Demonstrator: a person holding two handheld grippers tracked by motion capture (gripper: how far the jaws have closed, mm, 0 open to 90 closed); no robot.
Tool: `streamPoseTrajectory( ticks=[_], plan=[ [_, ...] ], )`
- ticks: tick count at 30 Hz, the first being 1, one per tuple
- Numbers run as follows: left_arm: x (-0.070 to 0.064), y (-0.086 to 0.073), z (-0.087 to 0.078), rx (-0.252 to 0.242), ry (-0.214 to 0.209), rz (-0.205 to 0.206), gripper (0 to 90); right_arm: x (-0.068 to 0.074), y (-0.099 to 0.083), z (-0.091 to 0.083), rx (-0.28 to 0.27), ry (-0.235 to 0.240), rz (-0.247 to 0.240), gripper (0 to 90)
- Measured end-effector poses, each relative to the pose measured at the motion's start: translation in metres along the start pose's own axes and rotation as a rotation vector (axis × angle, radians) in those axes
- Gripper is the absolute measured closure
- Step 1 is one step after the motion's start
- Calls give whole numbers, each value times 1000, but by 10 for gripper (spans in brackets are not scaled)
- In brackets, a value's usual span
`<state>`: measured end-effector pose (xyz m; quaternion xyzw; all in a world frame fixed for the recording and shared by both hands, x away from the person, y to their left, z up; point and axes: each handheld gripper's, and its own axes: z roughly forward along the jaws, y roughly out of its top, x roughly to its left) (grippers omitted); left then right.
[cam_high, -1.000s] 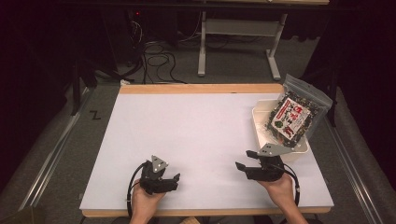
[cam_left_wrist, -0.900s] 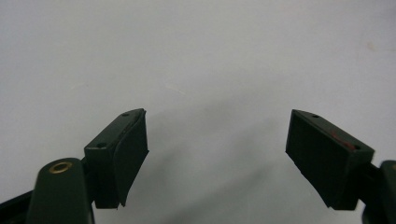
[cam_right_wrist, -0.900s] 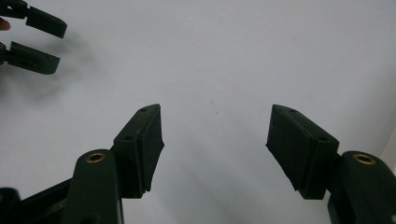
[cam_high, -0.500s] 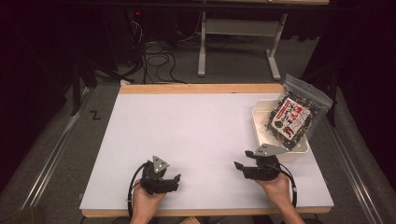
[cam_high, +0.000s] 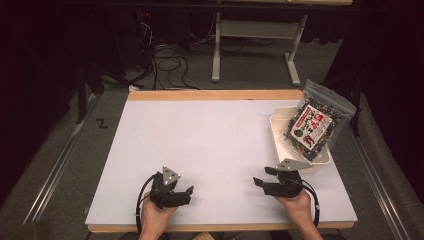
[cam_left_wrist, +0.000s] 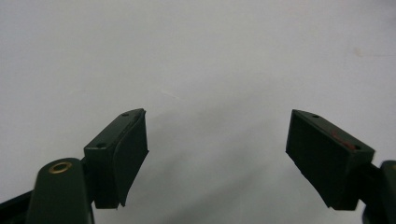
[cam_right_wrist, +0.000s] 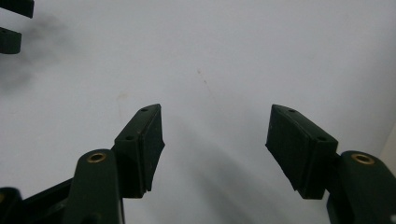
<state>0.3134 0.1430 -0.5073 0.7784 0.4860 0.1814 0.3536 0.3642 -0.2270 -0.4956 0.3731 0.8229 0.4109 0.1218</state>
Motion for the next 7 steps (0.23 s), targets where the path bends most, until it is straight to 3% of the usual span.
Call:
streamPoseTrajectory(
  ticks=[7],
  plan=[
    [0,0,0,0,-3,0,213,2,0,1,4,-8,-14,370]
  ],
)
